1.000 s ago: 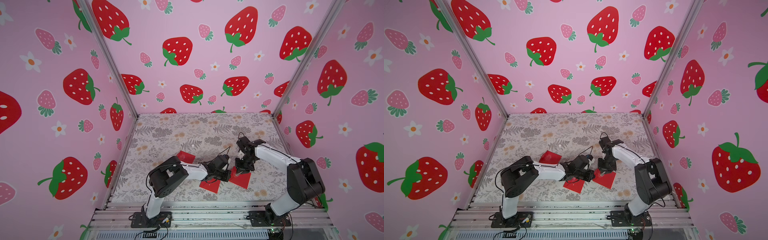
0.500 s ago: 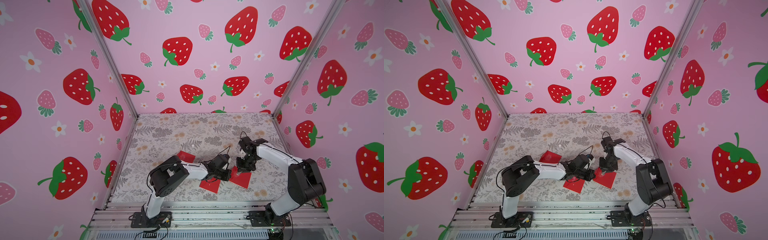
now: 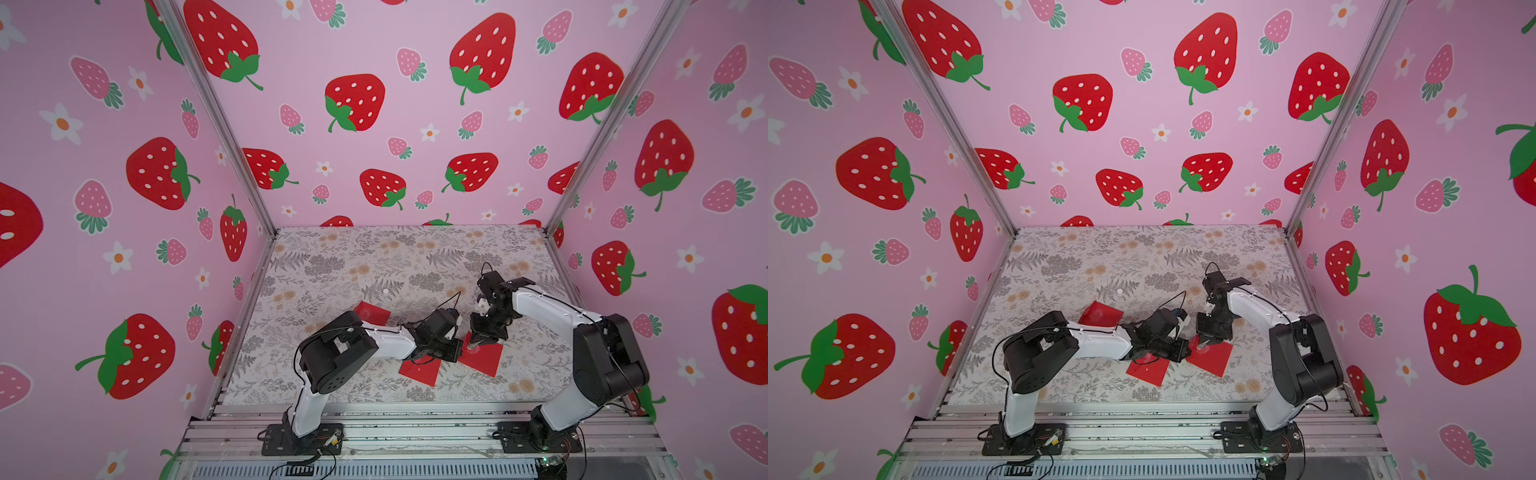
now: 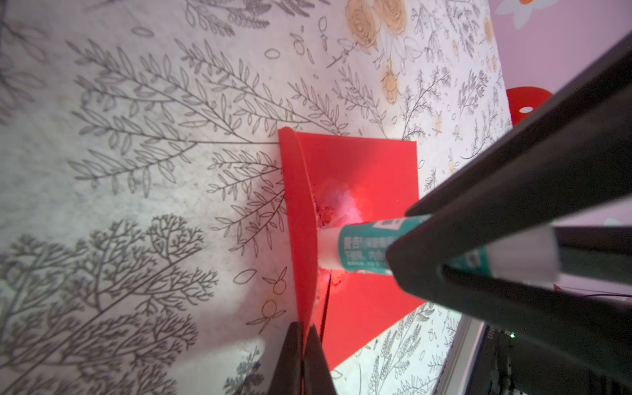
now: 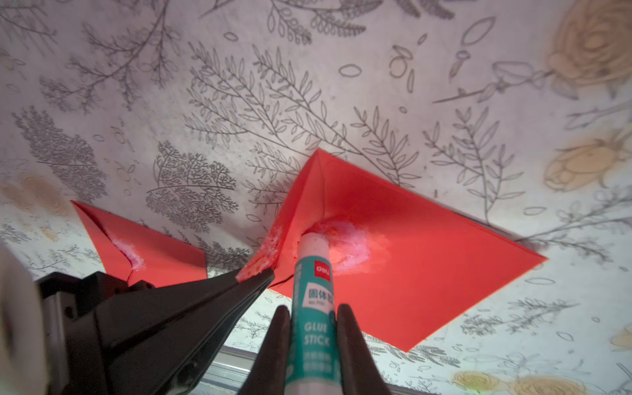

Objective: Seal the envelope with a glue stick
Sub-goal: Apply the envelope at the center of the board.

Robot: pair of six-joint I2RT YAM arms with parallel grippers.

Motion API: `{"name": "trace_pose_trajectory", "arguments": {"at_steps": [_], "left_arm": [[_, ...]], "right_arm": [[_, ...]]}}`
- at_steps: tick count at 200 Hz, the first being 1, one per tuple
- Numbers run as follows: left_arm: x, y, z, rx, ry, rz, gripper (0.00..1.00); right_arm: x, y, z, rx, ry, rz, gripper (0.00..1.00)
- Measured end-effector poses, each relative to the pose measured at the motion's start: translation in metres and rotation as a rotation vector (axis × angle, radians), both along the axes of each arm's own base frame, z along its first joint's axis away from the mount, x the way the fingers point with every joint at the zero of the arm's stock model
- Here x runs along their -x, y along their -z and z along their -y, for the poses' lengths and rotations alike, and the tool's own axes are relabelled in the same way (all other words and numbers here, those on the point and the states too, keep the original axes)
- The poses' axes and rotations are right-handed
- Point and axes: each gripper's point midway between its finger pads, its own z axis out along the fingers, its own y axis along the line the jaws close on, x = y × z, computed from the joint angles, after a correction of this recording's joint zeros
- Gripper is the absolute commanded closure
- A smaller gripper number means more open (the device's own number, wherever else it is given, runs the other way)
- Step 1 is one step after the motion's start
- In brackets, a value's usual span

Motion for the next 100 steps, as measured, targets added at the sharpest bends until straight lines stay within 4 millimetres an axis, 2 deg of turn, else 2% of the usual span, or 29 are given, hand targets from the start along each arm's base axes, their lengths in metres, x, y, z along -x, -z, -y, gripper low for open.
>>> {"name": "trace_pose_trajectory", "arguments": {"at_steps": [24, 63, 100], "left_arm": [[0.0, 0.0, 0.0, 0.0, 0.0, 0.0, 1.0], [0.0, 0.0, 0.0, 0.0, -0.001, 0.0, 1.0], [0.0, 0.0, 0.0, 0.0, -0.002, -0.001, 1.0]], "right_arm": [[0.0, 0.001, 0.005, 0.027, -0.001, 0.005, 1.0], [-0.002, -0.001, 0.033, 0.191, -0.012, 0.027, 1.0], [-0.006, -0.002, 0.04, 0.244, -0.024, 0.054, 1.0]]}}
